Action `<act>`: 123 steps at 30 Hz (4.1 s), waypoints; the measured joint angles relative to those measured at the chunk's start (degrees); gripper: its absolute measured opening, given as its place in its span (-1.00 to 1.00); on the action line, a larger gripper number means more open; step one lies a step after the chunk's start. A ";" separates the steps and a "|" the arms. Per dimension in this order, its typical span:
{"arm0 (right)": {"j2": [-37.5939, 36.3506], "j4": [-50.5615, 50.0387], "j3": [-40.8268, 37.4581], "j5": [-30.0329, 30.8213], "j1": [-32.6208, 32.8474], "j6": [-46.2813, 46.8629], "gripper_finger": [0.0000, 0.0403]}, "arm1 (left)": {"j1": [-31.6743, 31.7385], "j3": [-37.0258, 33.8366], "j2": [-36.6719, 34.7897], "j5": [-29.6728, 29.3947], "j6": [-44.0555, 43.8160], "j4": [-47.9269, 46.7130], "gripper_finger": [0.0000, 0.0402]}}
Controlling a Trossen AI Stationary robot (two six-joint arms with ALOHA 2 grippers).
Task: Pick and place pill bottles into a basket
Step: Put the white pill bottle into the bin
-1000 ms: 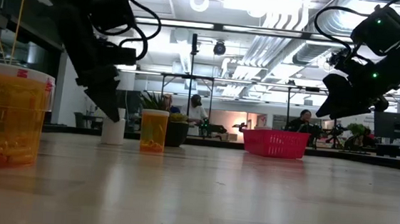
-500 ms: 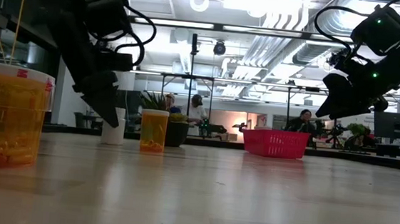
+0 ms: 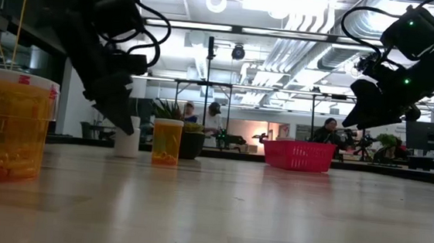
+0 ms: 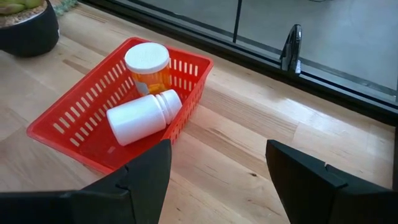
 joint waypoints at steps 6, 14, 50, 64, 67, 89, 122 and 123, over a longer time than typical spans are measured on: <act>0.00 0.00 0.00 -0.64 0.00 0.00 0.25 | 0.00 0.00 0.00 -0.01 0.00 1.44 0.18; 0.00 0.00 0.00 -0.95 0.00 0.00 0.25 | 0.00 0.00 0.00 0.62 1.18 1.52 0.38; 0.00 -0.04 -0.09 -1.44 0.00 -0.01 0.25 | -0.13 0.90 -0.02 4.44 1.47 6.14 0.03; 0.02 -0.09 -0.09 -0.96 0.00 2.56 0.25 | -0.11 12.14 -0.02 1.32 2.38 6.99 -0.01; 0.02 -0.13 -0.09 -0.92 0.00 2.48 0.25 | 0.38 14.83 0.57 0.41 4.62 7.99 -0.02; 0.04 -2.27 -0.09 1.32 0.00 4.50 0.25 | 4.42 49.91 33.11 10.57 16.34 9.97 -0.01; 0.04 -3.10 -0.07 1.57 0.00 3.41 0.25 | 6.32 60.30 48.83 12.76 21.20 13.50 -0.01; 0.04 -3.12 -0.07 1.51 0.00 3.43 0.25 | 6.36 60.16 48.91 13.82 21.16 12.48 -0.01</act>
